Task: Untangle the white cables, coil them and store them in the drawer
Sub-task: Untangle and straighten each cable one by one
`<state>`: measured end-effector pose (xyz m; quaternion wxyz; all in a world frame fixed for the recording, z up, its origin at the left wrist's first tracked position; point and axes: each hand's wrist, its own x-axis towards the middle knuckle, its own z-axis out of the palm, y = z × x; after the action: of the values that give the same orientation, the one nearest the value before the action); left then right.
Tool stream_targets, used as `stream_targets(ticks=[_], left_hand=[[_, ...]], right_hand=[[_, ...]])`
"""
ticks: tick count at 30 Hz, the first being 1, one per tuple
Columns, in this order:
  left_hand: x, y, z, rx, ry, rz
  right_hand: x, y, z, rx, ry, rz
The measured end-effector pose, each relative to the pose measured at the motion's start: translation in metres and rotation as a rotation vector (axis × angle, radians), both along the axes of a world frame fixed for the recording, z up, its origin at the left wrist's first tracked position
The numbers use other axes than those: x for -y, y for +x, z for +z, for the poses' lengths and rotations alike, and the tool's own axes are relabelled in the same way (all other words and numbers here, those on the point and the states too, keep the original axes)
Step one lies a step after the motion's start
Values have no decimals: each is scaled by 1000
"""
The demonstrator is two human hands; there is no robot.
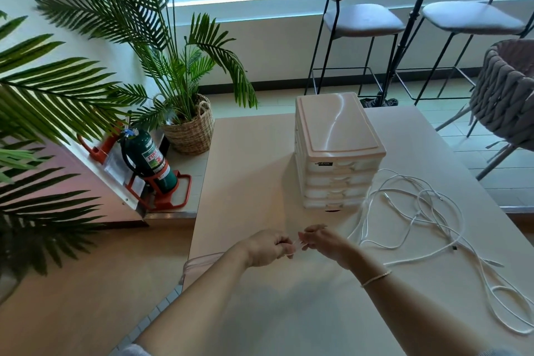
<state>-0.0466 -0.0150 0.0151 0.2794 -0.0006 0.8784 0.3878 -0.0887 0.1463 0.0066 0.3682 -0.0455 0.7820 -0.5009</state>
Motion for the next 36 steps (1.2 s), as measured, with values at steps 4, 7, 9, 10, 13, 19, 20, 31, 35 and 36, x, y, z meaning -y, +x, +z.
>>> stream_targets(ticks=[4,7,9,10,13,19,20,31,35,36], left_hand=[[7,-5,-3,-55,-55,86],[8,-5,-4,-16,-15,87],[10,-4,-2,45,-1,32],[12,-2,-2,75,-5,1],[25,5,-5,122,-86,-52],[76,21,-9,253,-244,-13],[85,23,-7,269,-280,-12],[30,8,5,121,-232,-81],[-1,8,-6,148,39,14],[-3,8,-8,132,59,25]], right_hand=[[-1,6,10,2,87,185],[-1,4,18,-37,155,229],[-2,2,20,-78,204,234],[-3,1,19,-87,223,227],[-6,-1,19,-108,262,210],[-17,-2,15,-152,353,215],[-18,-2,14,-149,348,212],[-3,7,21,-181,319,306],[2,9,23,-204,306,350],[1,9,23,-199,299,345]])
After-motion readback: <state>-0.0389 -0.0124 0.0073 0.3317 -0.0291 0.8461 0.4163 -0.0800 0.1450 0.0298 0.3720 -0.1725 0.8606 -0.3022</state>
